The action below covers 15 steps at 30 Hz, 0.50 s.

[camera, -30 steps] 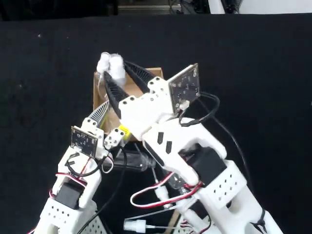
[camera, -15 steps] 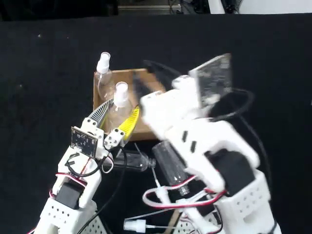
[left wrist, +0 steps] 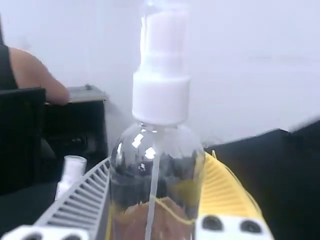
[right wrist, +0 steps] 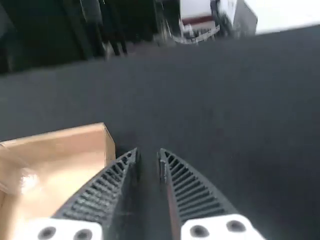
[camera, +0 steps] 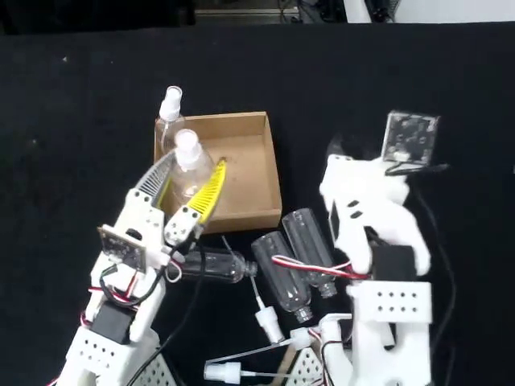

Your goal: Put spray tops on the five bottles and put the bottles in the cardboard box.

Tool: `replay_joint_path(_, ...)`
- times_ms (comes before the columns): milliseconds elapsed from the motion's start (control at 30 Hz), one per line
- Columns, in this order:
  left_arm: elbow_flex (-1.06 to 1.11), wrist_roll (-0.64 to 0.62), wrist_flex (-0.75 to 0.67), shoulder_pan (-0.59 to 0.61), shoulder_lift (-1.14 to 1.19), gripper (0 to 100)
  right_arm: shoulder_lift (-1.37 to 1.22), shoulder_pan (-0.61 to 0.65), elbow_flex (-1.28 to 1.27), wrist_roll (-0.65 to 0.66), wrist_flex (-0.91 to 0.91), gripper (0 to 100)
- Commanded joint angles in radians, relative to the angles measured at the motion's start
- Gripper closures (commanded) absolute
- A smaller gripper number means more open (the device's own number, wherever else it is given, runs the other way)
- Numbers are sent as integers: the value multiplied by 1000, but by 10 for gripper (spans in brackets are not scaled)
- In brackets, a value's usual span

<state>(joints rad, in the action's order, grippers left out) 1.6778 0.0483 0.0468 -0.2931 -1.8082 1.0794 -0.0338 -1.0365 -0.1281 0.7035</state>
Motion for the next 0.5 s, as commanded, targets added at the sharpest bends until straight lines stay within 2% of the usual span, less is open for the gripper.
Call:
replay_joint_path(0,22,8,-46,85,23,899,58,-21,-65,-3,-83,952)
replay_joint_path(67,24,8,-94,99,75,899,70,-18,-105,-3,-98,952)
replay_joint_path(200,30,8,-325,99,264,899,99,29,-168,-3,-138,952)
replay_joint_path(467,-39,8,-764,101,827,899,150,130,-274,-2,-215,952)
